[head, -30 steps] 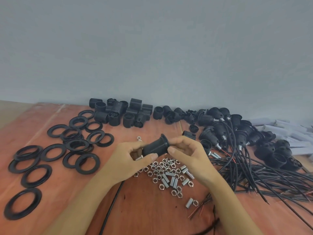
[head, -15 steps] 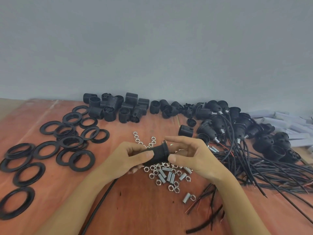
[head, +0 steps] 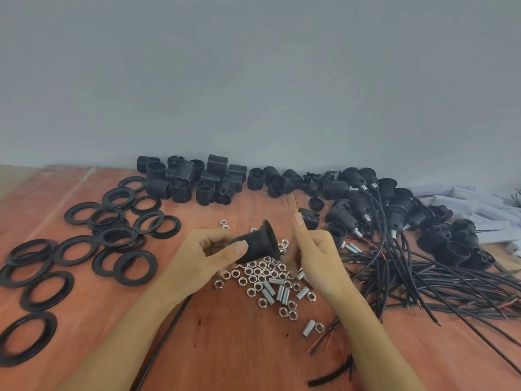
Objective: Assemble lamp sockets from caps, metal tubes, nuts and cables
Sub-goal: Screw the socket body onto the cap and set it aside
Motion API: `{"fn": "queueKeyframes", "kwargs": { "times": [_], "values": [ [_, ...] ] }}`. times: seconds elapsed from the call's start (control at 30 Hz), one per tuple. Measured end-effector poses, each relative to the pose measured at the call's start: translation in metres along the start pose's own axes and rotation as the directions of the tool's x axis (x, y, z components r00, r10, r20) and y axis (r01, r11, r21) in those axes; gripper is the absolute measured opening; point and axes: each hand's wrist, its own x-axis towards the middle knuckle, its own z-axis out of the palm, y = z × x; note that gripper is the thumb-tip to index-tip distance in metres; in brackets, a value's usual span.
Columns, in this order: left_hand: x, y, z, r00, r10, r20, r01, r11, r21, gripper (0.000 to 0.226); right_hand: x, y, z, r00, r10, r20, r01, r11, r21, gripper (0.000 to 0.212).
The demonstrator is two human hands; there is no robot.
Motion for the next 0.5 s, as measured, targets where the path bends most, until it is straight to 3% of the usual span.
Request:
{"fn": "queueKeyframes", "kwargs": {
  "times": [0.1,0.2,0.3,0.37,0.5],
  "values": [
    [0.0009,-0.0009,-0.0045,0.999,0.0,-0.036,0.0,1.0,-0.005,0.016,0.0008,-0.0019,0.0,0.994,-0.034,-0.1,0.039,0.998,0.055,0.077],
    [0.0003,-0.0015,-0.0042,0.998,0.0,-0.065,0.001,1.0,0.005,0.02,0.0,-0.0011,0.0032,1.0,-0.011,0.003,0.011,0.999,0.041,0.068],
    [0.0008,-0.0008,-0.0051,0.995,-0.004,-0.095,0.003,1.0,-0.018,0.012,-0.0017,-0.0015,0.0039,0.998,0.0,-0.063,0.003,0.999,0.045,0.079],
    [0.0011,-0.0008,-0.0051,0.994,-0.005,-0.112,0.002,1.0,-0.027,0.012,-0.0017,-0.002,0.004,0.993,-0.048,-0.108,0.053,0.997,0.049,0.075],
    [0.001,-0.0005,-0.0033,0.989,-0.023,-0.144,0.018,0.999,-0.037,0.016,-0.004,-0.0029,0.0069,0.998,-0.057,-0.036,0.059,0.997,0.05,0.083]
  ]
}}
